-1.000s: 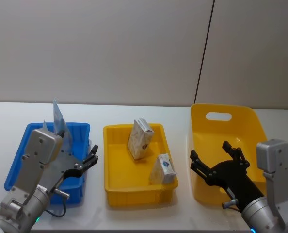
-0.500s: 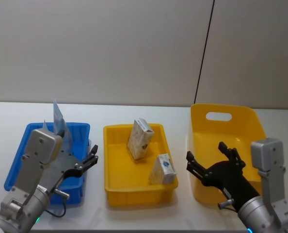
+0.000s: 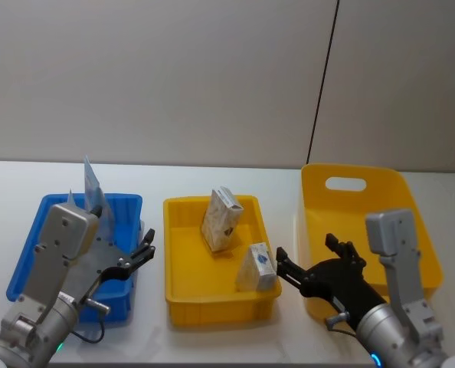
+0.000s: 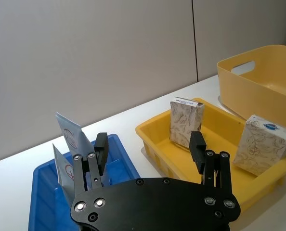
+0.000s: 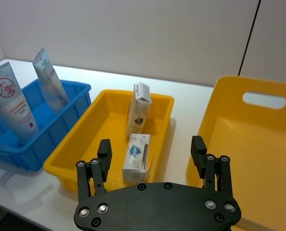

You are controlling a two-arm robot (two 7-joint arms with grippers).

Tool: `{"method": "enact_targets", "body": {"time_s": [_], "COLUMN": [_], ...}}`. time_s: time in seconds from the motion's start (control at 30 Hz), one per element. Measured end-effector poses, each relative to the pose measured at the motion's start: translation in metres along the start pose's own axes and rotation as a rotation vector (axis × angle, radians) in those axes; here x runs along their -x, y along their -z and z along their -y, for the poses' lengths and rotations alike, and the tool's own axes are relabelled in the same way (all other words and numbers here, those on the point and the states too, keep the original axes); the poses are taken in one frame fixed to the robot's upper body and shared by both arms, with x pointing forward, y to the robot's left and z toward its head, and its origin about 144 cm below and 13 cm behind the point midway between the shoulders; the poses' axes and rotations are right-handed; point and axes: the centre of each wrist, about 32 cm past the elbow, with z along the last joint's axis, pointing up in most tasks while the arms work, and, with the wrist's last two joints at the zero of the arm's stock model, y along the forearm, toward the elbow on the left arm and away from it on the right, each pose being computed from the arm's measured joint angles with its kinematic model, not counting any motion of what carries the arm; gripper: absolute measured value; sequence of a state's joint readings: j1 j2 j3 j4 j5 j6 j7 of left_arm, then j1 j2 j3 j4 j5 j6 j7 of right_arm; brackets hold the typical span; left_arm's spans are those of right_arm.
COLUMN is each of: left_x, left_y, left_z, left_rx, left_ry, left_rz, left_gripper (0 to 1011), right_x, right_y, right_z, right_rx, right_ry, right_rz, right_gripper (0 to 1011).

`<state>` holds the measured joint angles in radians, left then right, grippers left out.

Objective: Bimanual collaborative sorting of washing and personal care products

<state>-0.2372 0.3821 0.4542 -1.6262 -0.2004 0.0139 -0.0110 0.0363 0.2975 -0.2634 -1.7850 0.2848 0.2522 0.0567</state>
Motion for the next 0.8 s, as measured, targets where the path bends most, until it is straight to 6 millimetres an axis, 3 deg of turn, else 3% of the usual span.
{"method": "enact_targets", "body": {"time_s": [0.8], "left_x": [0.0], "left_y": [0.0], "left_z": [0.0], "left_rx": [0.0], "left_ry": [0.0], "left_rz": [0.0], "left_gripper": [1001], "right_x": [0.02], "right_y": [0.002], "right_z": [-0.03], "right_rx": [0.203], "right_ry": [0.003], "right_rz": [-0.084], "right_gripper": [1004]}}
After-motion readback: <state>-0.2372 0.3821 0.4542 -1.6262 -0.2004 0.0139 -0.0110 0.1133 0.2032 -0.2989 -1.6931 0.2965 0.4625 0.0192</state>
